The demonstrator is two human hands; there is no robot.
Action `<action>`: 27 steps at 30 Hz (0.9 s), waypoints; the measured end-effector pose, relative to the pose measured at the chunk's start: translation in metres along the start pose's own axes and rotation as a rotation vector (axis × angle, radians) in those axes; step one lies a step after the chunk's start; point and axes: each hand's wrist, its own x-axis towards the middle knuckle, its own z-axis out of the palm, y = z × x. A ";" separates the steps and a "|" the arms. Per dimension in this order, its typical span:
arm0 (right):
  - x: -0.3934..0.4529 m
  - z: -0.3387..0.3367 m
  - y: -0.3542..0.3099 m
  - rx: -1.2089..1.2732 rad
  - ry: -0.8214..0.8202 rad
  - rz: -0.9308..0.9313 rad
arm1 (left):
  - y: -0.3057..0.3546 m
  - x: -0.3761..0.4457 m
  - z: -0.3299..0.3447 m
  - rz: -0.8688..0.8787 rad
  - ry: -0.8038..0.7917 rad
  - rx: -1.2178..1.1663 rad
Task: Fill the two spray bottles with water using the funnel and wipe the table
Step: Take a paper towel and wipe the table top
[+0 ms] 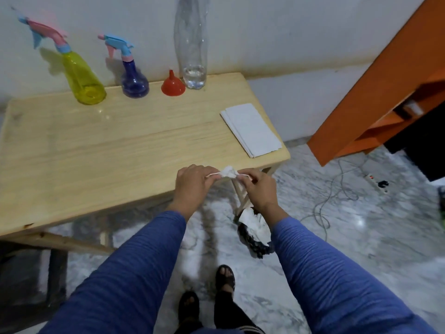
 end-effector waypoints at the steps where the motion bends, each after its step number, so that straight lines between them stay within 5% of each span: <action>1: -0.003 -0.007 -0.004 0.049 0.032 0.026 | 0.008 0.003 -0.004 -0.022 -0.011 -0.081; 7: -0.015 -0.062 -0.009 0.154 0.185 0.081 | 0.063 0.013 -0.004 -0.039 -0.085 -0.389; 16: -0.024 -0.132 0.051 0.078 0.255 0.177 | 0.129 0.012 0.063 -0.083 -0.320 -0.498; 27: 0.014 -0.150 0.216 -0.019 0.013 0.444 | 0.142 0.018 0.226 -0.216 -0.579 -0.254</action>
